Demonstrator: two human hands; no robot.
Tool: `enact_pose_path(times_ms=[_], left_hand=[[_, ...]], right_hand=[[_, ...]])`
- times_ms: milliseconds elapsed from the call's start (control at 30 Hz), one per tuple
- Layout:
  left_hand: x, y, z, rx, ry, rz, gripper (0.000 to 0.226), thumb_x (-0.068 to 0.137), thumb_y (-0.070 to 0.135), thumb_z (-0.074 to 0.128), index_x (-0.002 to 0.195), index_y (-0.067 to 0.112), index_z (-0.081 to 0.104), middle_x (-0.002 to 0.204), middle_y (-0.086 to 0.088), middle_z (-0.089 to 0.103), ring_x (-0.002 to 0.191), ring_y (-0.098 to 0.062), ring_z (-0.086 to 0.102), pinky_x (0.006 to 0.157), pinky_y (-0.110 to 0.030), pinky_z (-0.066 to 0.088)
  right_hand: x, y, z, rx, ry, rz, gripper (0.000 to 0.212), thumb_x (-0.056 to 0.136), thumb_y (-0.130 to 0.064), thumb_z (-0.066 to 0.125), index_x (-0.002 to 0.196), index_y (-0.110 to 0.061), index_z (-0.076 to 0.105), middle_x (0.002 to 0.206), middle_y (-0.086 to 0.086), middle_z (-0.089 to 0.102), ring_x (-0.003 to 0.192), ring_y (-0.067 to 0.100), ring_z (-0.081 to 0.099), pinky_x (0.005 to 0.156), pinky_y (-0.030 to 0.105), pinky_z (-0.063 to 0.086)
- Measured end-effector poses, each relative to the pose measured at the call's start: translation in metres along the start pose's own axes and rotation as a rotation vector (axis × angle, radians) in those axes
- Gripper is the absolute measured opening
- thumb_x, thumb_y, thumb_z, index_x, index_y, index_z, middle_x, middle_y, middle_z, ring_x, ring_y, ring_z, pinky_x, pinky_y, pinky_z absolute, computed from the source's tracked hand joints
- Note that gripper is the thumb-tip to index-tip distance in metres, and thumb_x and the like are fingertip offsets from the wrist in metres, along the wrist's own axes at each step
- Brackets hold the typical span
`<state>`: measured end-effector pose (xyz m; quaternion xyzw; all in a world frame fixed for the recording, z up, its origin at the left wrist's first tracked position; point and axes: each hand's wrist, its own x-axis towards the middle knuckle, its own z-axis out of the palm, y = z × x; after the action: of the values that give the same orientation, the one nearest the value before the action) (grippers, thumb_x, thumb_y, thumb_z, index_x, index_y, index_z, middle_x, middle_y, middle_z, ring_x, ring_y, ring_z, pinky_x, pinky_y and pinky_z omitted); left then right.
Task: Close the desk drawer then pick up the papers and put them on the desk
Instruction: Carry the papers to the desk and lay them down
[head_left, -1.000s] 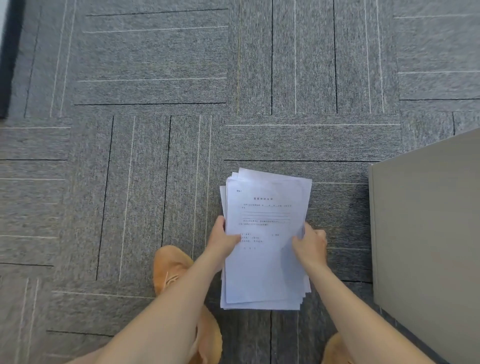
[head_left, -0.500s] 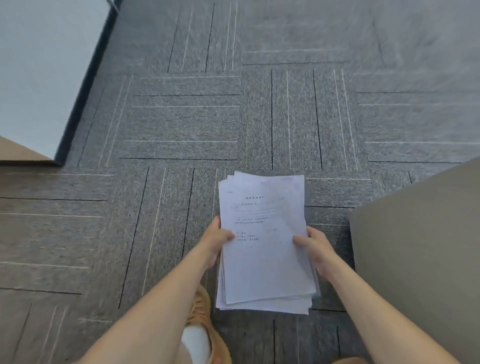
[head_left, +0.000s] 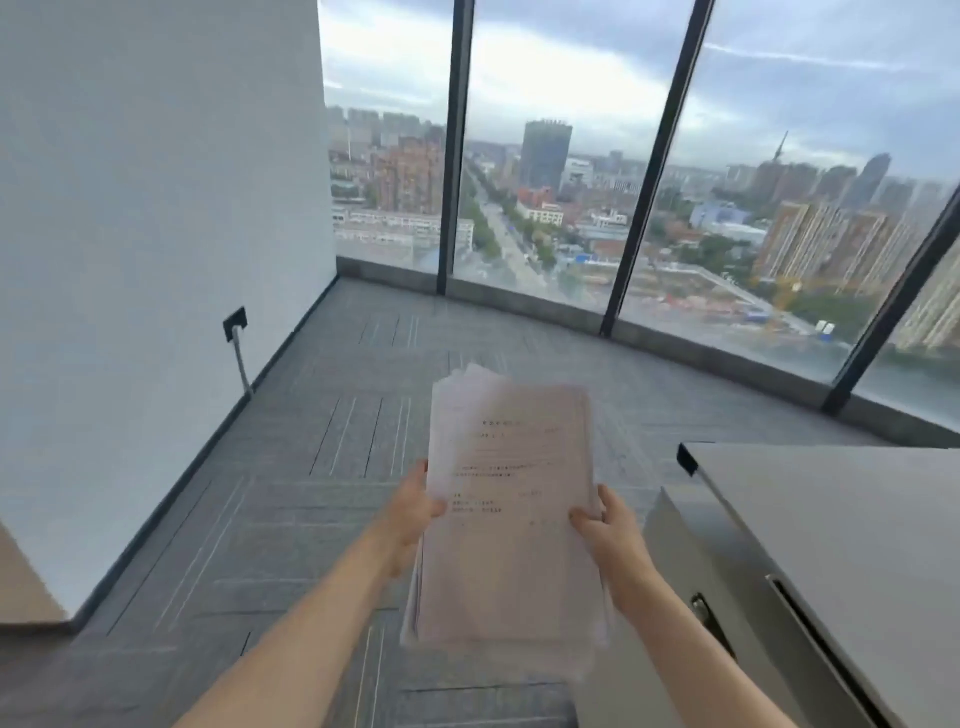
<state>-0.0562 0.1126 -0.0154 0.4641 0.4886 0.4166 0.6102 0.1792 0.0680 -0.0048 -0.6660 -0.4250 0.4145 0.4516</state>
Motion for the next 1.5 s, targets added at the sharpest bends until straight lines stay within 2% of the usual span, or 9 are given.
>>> enact_pose_path(times_ms=[100, 233, 400, 667, 900, 1033, 1167, 1400, 1500], left_hand=[[-0.045, 0.071, 0.034, 0.002, -0.071, 0.14, 0.051, 0.093, -0.011, 0.043, 0.12, 0.033, 0.047, 0.116, -0.004, 0.066, 0.109, -0.025, 0.063, 0.086, -0.038, 0.055], [-0.112, 0.143, 0.091, 0.033, -0.188, 0.307, 0.059, 0.092, -0.008, 0.046, 0.132, 0.035, 0.037, 0.122, -0.002, 0.061, 0.114, -0.026, 0.061, 0.097, -0.042, 0.051], [-0.197, 0.203, 0.186, 0.089, -0.377, 0.478, 0.05, 0.092, -0.007, 0.047, 0.127, 0.029, 0.041, 0.117, -0.006, 0.063, 0.105, -0.023, 0.065, 0.082, -0.035, 0.058], [-0.304, 0.241, 0.33, 0.099, -0.715, 0.549, 0.04, 0.087, -0.007, 0.048, 0.102, 0.024, 0.067, 0.114, -0.012, 0.071, 0.105, -0.033, 0.068, 0.094, -0.055, 0.052], [-0.358, 0.219, 0.433, 0.087, -0.892, 0.544, 0.05, 0.088, -0.008, 0.043, 0.128, 0.018, 0.056, 0.119, -0.007, 0.067, 0.108, -0.029, 0.065, 0.094, -0.05, 0.053], [-0.355, 0.182, 0.488, 0.08, -0.975, 0.478, 0.054, 0.085, -0.005, 0.044, 0.128, 0.024, 0.057, 0.121, -0.008, 0.068, 0.107, -0.03, 0.066, 0.095, -0.054, 0.052], [-0.349, 0.14, 0.542, -0.001, -1.014, 0.397, 0.055, 0.082, -0.007, 0.046, 0.119, 0.029, 0.062, 0.118, -0.008, 0.069, 0.107, -0.032, 0.065, 0.094, -0.054, 0.052], [-0.324, 0.076, 0.615, -0.099, -1.084, 0.292, 0.057, 0.082, -0.018, 0.038, 0.12, 0.02, 0.058, 0.11, -0.006, 0.068, 0.093, -0.016, 0.068, 0.073, -0.03, 0.055], [-0.312, 0.061, 0.634, -0.093, -1.075, 0.265, 0.059, 0.081, -0.018, 0.038, 0.111, 0.028, 0.06, 0.103, 0.001, 0.069, 0.086, -0.01, 0.069, 0.068, -0.025, 0.056]], right_hand=[[-0.053, -0.068, -0.05, -0.037, 0.128, -0.124, 0.026, 0.091, 0.002, 0.056, 0.11, -0.015, 0.06, 0.102, 0.015, 0.071, 0.082, 0.027, 0.069, 0.075, 0.036, 0.056], [-0.142, -0.137, -0.126, -0.132, 0.338, -0.262, 0.024, 0.087, -0.002, 0.057, 0.1, -0.023, 0.059, 0.095, 0.014, 0.07, 0.081, 0.032, 0.067, 0.072, 0.042, 0.057], [-0.26, -0.174, -0.219, -0.159, 0.664, -0.329, 0.028, 0.08, -0.006, 0.055, 0.103, -0.022, 0.059, 0.1, 0.01, 0.071, 0.083, 0.031, 0.067, 0.068, 0.04, 0.055], [-0.419, -0.176, -0.344, -0.029, 1.026, -0.371, 0.022, 0.077, -0.001, 0.046, 0.092, -0.015, 0.055, 0.092, 0.013, 0.069, 0.077, 0.031, 0.065, 0.064, 0.038, 0.053], [-0.485, -0.131, -0.406, 0.047, 1.183, -0.345, 0.027, 0.075, 0.004, 0.044, 0.102, -0.001, 0.049, 0.1, 0.027, 0.061, 0.083, 0.035, 0.061, 0.072, 0.042, 0.052], [-0.494, -0.094, -0.43, 0.025, 1.231, -0.295, 0.025, 0.08, 0.003, 0.043, 0.101, -0.007, 0.046, 0.093, 0.01, 0.056, 0.088, 0.031, 0.056, 0.071, 0.037, 0.045], [-0.492, -0.061, -0.456, 0.053, 1.238, -0.305, 0.044, 0.082, 0.009, 0.038, 0.106, -0.026, 0.052, 0.101, -0.001, 0.063, 0.09, 0.019, 0.06, 0.073, 0.032, 0.051], [-0.46, 0.001, -0.513, 0.053, 1.309, -0.215, 0.058, 0.078, 0.013, 0.04, 0.117, -0.027, 0.054, 0.108, -0.008, 0.065, 0.103, 0.013, 0.062, 0.075, 0.022, 0.052], [-0.441, 0.017, -0.53, 0.064, 1.314, -0.198, 0.056, 0.077, 0.012, 0.039, 0.107, -0.033, 0.054, 0.104, -0.011, 0.063, 0.098, 0.008, 0.06, 0.074, 0.022, 0.05]])
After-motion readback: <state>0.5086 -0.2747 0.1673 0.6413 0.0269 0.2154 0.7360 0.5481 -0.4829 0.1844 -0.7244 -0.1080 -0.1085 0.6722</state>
